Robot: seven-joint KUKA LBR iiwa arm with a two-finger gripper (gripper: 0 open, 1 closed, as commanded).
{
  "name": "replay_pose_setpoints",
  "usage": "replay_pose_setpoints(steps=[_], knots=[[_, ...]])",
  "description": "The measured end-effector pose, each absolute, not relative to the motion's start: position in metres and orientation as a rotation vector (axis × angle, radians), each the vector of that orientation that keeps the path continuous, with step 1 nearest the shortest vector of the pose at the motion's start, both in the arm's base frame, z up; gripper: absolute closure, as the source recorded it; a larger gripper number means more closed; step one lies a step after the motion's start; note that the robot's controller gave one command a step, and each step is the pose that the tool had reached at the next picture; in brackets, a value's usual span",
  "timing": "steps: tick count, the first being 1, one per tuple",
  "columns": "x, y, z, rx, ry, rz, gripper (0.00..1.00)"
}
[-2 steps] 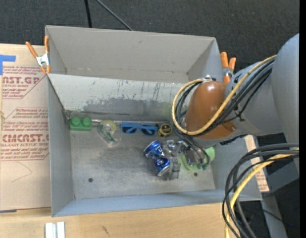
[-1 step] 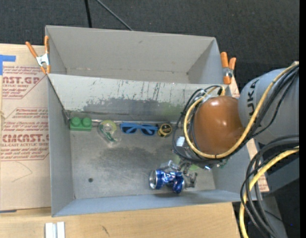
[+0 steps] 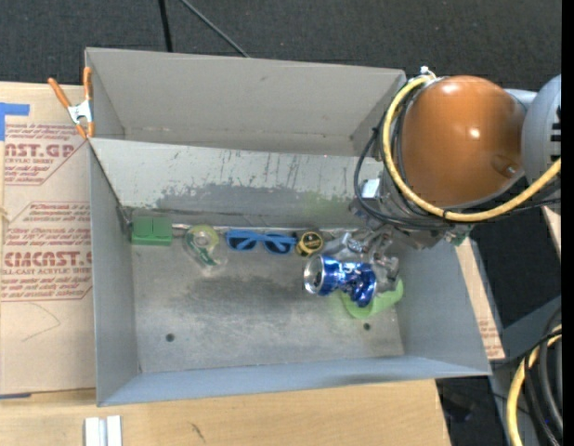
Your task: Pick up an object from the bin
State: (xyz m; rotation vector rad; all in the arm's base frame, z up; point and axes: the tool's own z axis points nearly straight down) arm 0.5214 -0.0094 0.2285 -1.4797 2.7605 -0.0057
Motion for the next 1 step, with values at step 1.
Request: replay_pose_setpoints(steps=[1], knots=[[0.5534,-0.021,0.2513,-1.587,2.705,-0.002,1.0]])
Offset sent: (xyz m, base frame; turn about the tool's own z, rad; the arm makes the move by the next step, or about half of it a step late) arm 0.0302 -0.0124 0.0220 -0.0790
